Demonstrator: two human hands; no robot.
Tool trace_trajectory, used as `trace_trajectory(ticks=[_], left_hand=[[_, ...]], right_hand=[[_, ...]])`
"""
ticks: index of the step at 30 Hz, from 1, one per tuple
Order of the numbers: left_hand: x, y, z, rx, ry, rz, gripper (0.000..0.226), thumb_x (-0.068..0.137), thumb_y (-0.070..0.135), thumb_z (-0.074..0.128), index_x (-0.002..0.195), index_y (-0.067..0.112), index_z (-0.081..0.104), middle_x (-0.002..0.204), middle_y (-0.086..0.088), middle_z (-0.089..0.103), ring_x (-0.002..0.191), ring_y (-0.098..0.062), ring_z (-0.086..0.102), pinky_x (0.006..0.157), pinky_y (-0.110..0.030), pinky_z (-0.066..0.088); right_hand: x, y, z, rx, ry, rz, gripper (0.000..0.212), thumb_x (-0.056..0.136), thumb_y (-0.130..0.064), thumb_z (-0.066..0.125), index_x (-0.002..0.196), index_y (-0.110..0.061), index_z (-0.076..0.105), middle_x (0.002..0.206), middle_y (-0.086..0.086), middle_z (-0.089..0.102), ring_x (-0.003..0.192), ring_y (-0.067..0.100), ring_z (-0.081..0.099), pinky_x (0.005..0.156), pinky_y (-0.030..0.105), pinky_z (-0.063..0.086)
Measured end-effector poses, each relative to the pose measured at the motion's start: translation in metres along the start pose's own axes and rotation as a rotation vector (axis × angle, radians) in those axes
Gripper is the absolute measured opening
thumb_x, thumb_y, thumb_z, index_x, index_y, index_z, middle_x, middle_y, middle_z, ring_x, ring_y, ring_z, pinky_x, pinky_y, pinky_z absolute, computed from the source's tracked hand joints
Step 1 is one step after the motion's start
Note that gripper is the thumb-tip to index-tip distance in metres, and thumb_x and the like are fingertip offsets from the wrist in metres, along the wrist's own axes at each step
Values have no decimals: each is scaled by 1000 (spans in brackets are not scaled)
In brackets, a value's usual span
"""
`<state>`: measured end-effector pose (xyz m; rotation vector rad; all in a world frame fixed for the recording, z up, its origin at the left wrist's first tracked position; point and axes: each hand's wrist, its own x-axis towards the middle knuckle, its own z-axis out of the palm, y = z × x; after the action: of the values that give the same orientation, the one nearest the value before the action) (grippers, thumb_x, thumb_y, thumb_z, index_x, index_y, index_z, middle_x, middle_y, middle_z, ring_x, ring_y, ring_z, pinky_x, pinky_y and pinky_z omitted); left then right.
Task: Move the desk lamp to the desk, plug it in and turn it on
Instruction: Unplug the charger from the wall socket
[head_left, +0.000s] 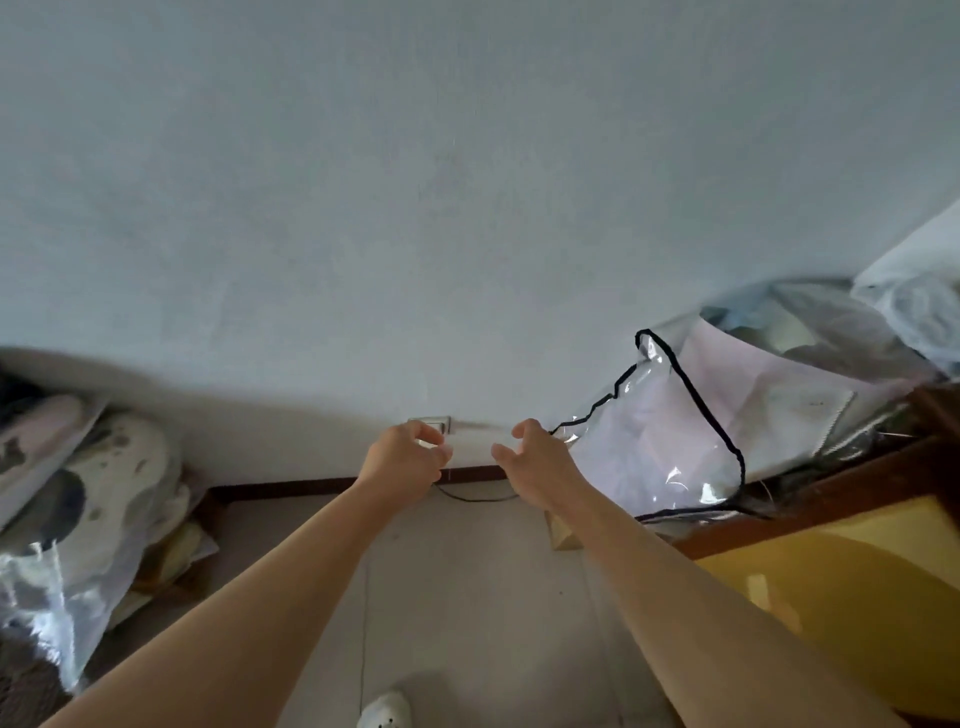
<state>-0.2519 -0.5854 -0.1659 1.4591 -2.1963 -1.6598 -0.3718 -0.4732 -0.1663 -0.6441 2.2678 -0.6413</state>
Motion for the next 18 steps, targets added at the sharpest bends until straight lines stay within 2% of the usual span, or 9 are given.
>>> trace_trajectory(ticks=[7,11,13,15,18], left_hand=[[80,-28,-7,65,-47,-21,17,84,24,58,101,20,60,93,-4,70,84,-20,67,63,-25,45],[125,-54,2,99,-59,-55,22,86,25,56,107,20,59,98,-4,68,90,-20,65,64,-24,42],[148,-68,10,114,-49,-66,23,86,25,55,108,20,58,97,-1,66,86,-17,62,58,-22,40],[172,-81,20,132,-35,-78,23,87,23,53,109,21,58,98,0,63,78,-12,58,55,-18,38],[209,-101,37,160,-5,-100,24,90,23,50,113,21,57,102,-1,61,71,-6,54,53,-21,39]], right_hand=[[68,-8,46,6,38,47,51,92,-34,47,136,-9,37,134,10,53,119,25,50,78,21,32],[113,7,77,-25,31,62,50,92,-35,46,134,-9,38,128,7,56,93,17,49,52,8,28],[138,18,94,6,9,79,51,91,-34,48,134,-8,37,128,9,56,96,18,50,62,15,32],[163,30,110,26,-7,98,50,92,-32,48,133,-8,38,129,10,55,111,24,53,76,22,33],[199,47,131,22,-34,84,47,92,-32,47,132,-8,38,129,10,55,116,25,52,77,21,33]])
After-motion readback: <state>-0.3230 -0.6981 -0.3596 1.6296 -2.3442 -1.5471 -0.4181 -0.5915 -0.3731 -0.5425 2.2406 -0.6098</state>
